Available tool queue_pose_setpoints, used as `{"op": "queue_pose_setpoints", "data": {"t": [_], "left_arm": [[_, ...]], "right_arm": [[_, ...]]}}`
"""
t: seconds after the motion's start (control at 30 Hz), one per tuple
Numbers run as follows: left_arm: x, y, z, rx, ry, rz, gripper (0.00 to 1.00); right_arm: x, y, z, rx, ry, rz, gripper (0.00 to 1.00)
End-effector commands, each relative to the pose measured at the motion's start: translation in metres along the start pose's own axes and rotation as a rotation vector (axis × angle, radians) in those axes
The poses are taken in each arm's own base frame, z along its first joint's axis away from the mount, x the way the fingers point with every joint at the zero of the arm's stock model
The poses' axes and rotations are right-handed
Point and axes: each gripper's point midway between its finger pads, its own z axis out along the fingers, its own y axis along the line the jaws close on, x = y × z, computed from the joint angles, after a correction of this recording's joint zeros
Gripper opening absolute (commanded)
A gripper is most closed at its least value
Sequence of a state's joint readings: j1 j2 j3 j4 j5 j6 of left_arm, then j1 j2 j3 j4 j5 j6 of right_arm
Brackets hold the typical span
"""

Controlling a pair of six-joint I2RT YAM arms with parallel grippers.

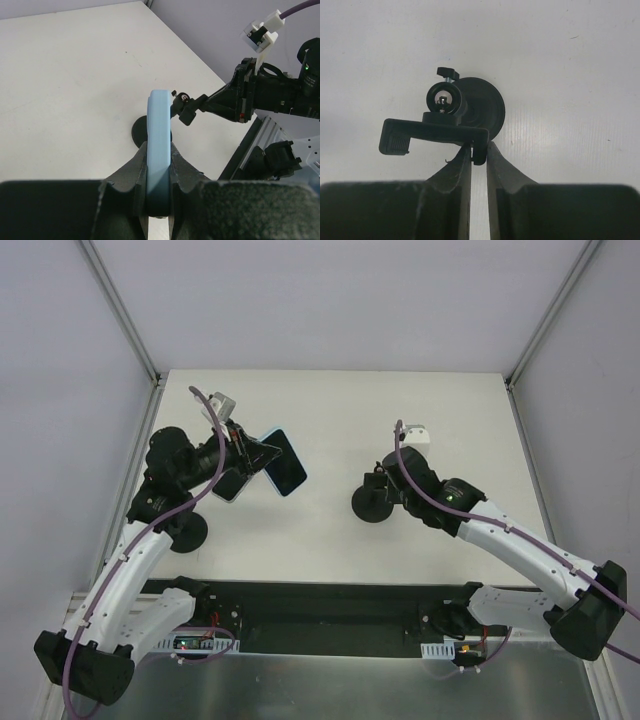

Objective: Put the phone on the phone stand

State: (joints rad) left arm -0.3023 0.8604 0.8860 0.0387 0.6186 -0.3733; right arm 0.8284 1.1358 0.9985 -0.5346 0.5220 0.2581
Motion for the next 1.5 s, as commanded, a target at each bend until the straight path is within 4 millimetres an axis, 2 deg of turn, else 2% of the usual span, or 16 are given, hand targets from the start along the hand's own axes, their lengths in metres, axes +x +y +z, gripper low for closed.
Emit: {"op": "queue_pose_setpoints", "data": {"t": [0.0,0.07,0.17,0.3,0.4,0.43,0.47,0.5,0.67,0.83,0.93,0.97,1.0,1.17,1.2,1.47], "left_arm": [[-0.034,-0.027,-0.003,0.082,-0.086,0.09,0.0],[-0.031,-0.032,-0.001,0.11,-0.067,0.095,0.0],[-0.02,-0.042,0.005,0.172,-0.024,0.111,0.0],[0.003,-0.077,0.004,0.378,0.055,0.157,0.0],[0.007,-0.108,-0.005,0.545,0.011,0.233,0.0],[0.019,-0.113,-0.008,0.596,0.021,0.244,0.0],[0.017,-0.12,-0.009,0.633,-0.016,0.287,0.0],[0.026,-0.127,-0.008,0.67,-0.009,0.304,0.0],[0.03,-0.148,0.013,0.755,-0.006,0.389,0.0],[0.03,-0.177,0.046,0.873,0.025,0.462,0.0],[0.03,-0.186,0.068,0.954,0.052,0.485,0.0],[0.021,-0.195,0.068,1.007,0.049,0.497,0.0],[0.031,-0.19,0.082,1.025,0.093,0.467,0.0],[0.041,-0.187,0.104,1.109,0.153,0.451,0.0],[0.05,-0.183,0.112,1.116,0.175,0.438,0.0],[0.066,-0.172,0.137,1.136,0.241,0.399,0.0]], "right_arm": [[-0.01,0.004,0.0,-0.015,-0.045,-0.015,0.1],[-0.01,0.005,0.0,-0.021,-0.047,-0.024,0.01],[-0.009,0.008,-0.002,-0.048,-0.04,-0.065,0.01],[-0.009,0.02,-0.005,-0.145,-0.029,-0.176,0.01],[-0.006,0.031,-0.007,-0.233,-0.008,-0.291,0.01],[-0.005,0.033,-0.007,-0.254,-0.001,-0.312,0.01],[-0.002,0.041,-0.009,-0.32,0.011,-0.347,0.01],[-0.003,0.04,-0.007,-0.343,0.02,-0.349,0.01],[-0.001,0.056,-0.015,-0.613,0.08,-0.357,0.01],[-0.001,0.057,-0.02,-0.781,0.119,-0.373,0.01],[0.001,0.061,-0.022,-0.86,0.124,-0.402,0.0],[0.002,0.061,-0.022,-0.877,0.141,-0.408,0.01],[-0.003,0.059,-0.022,-0.877,0.137,-0.41,0.01],[-0.013,0.055,-0.023,-0.953,0.115,-0.348,0.0],[-0.013,0.053,-0.022,-0.95,0.113,-0.341,0.0],[-0.009,0.05,-0.017,-0.955,0.121,-0.32,0.0]]}}
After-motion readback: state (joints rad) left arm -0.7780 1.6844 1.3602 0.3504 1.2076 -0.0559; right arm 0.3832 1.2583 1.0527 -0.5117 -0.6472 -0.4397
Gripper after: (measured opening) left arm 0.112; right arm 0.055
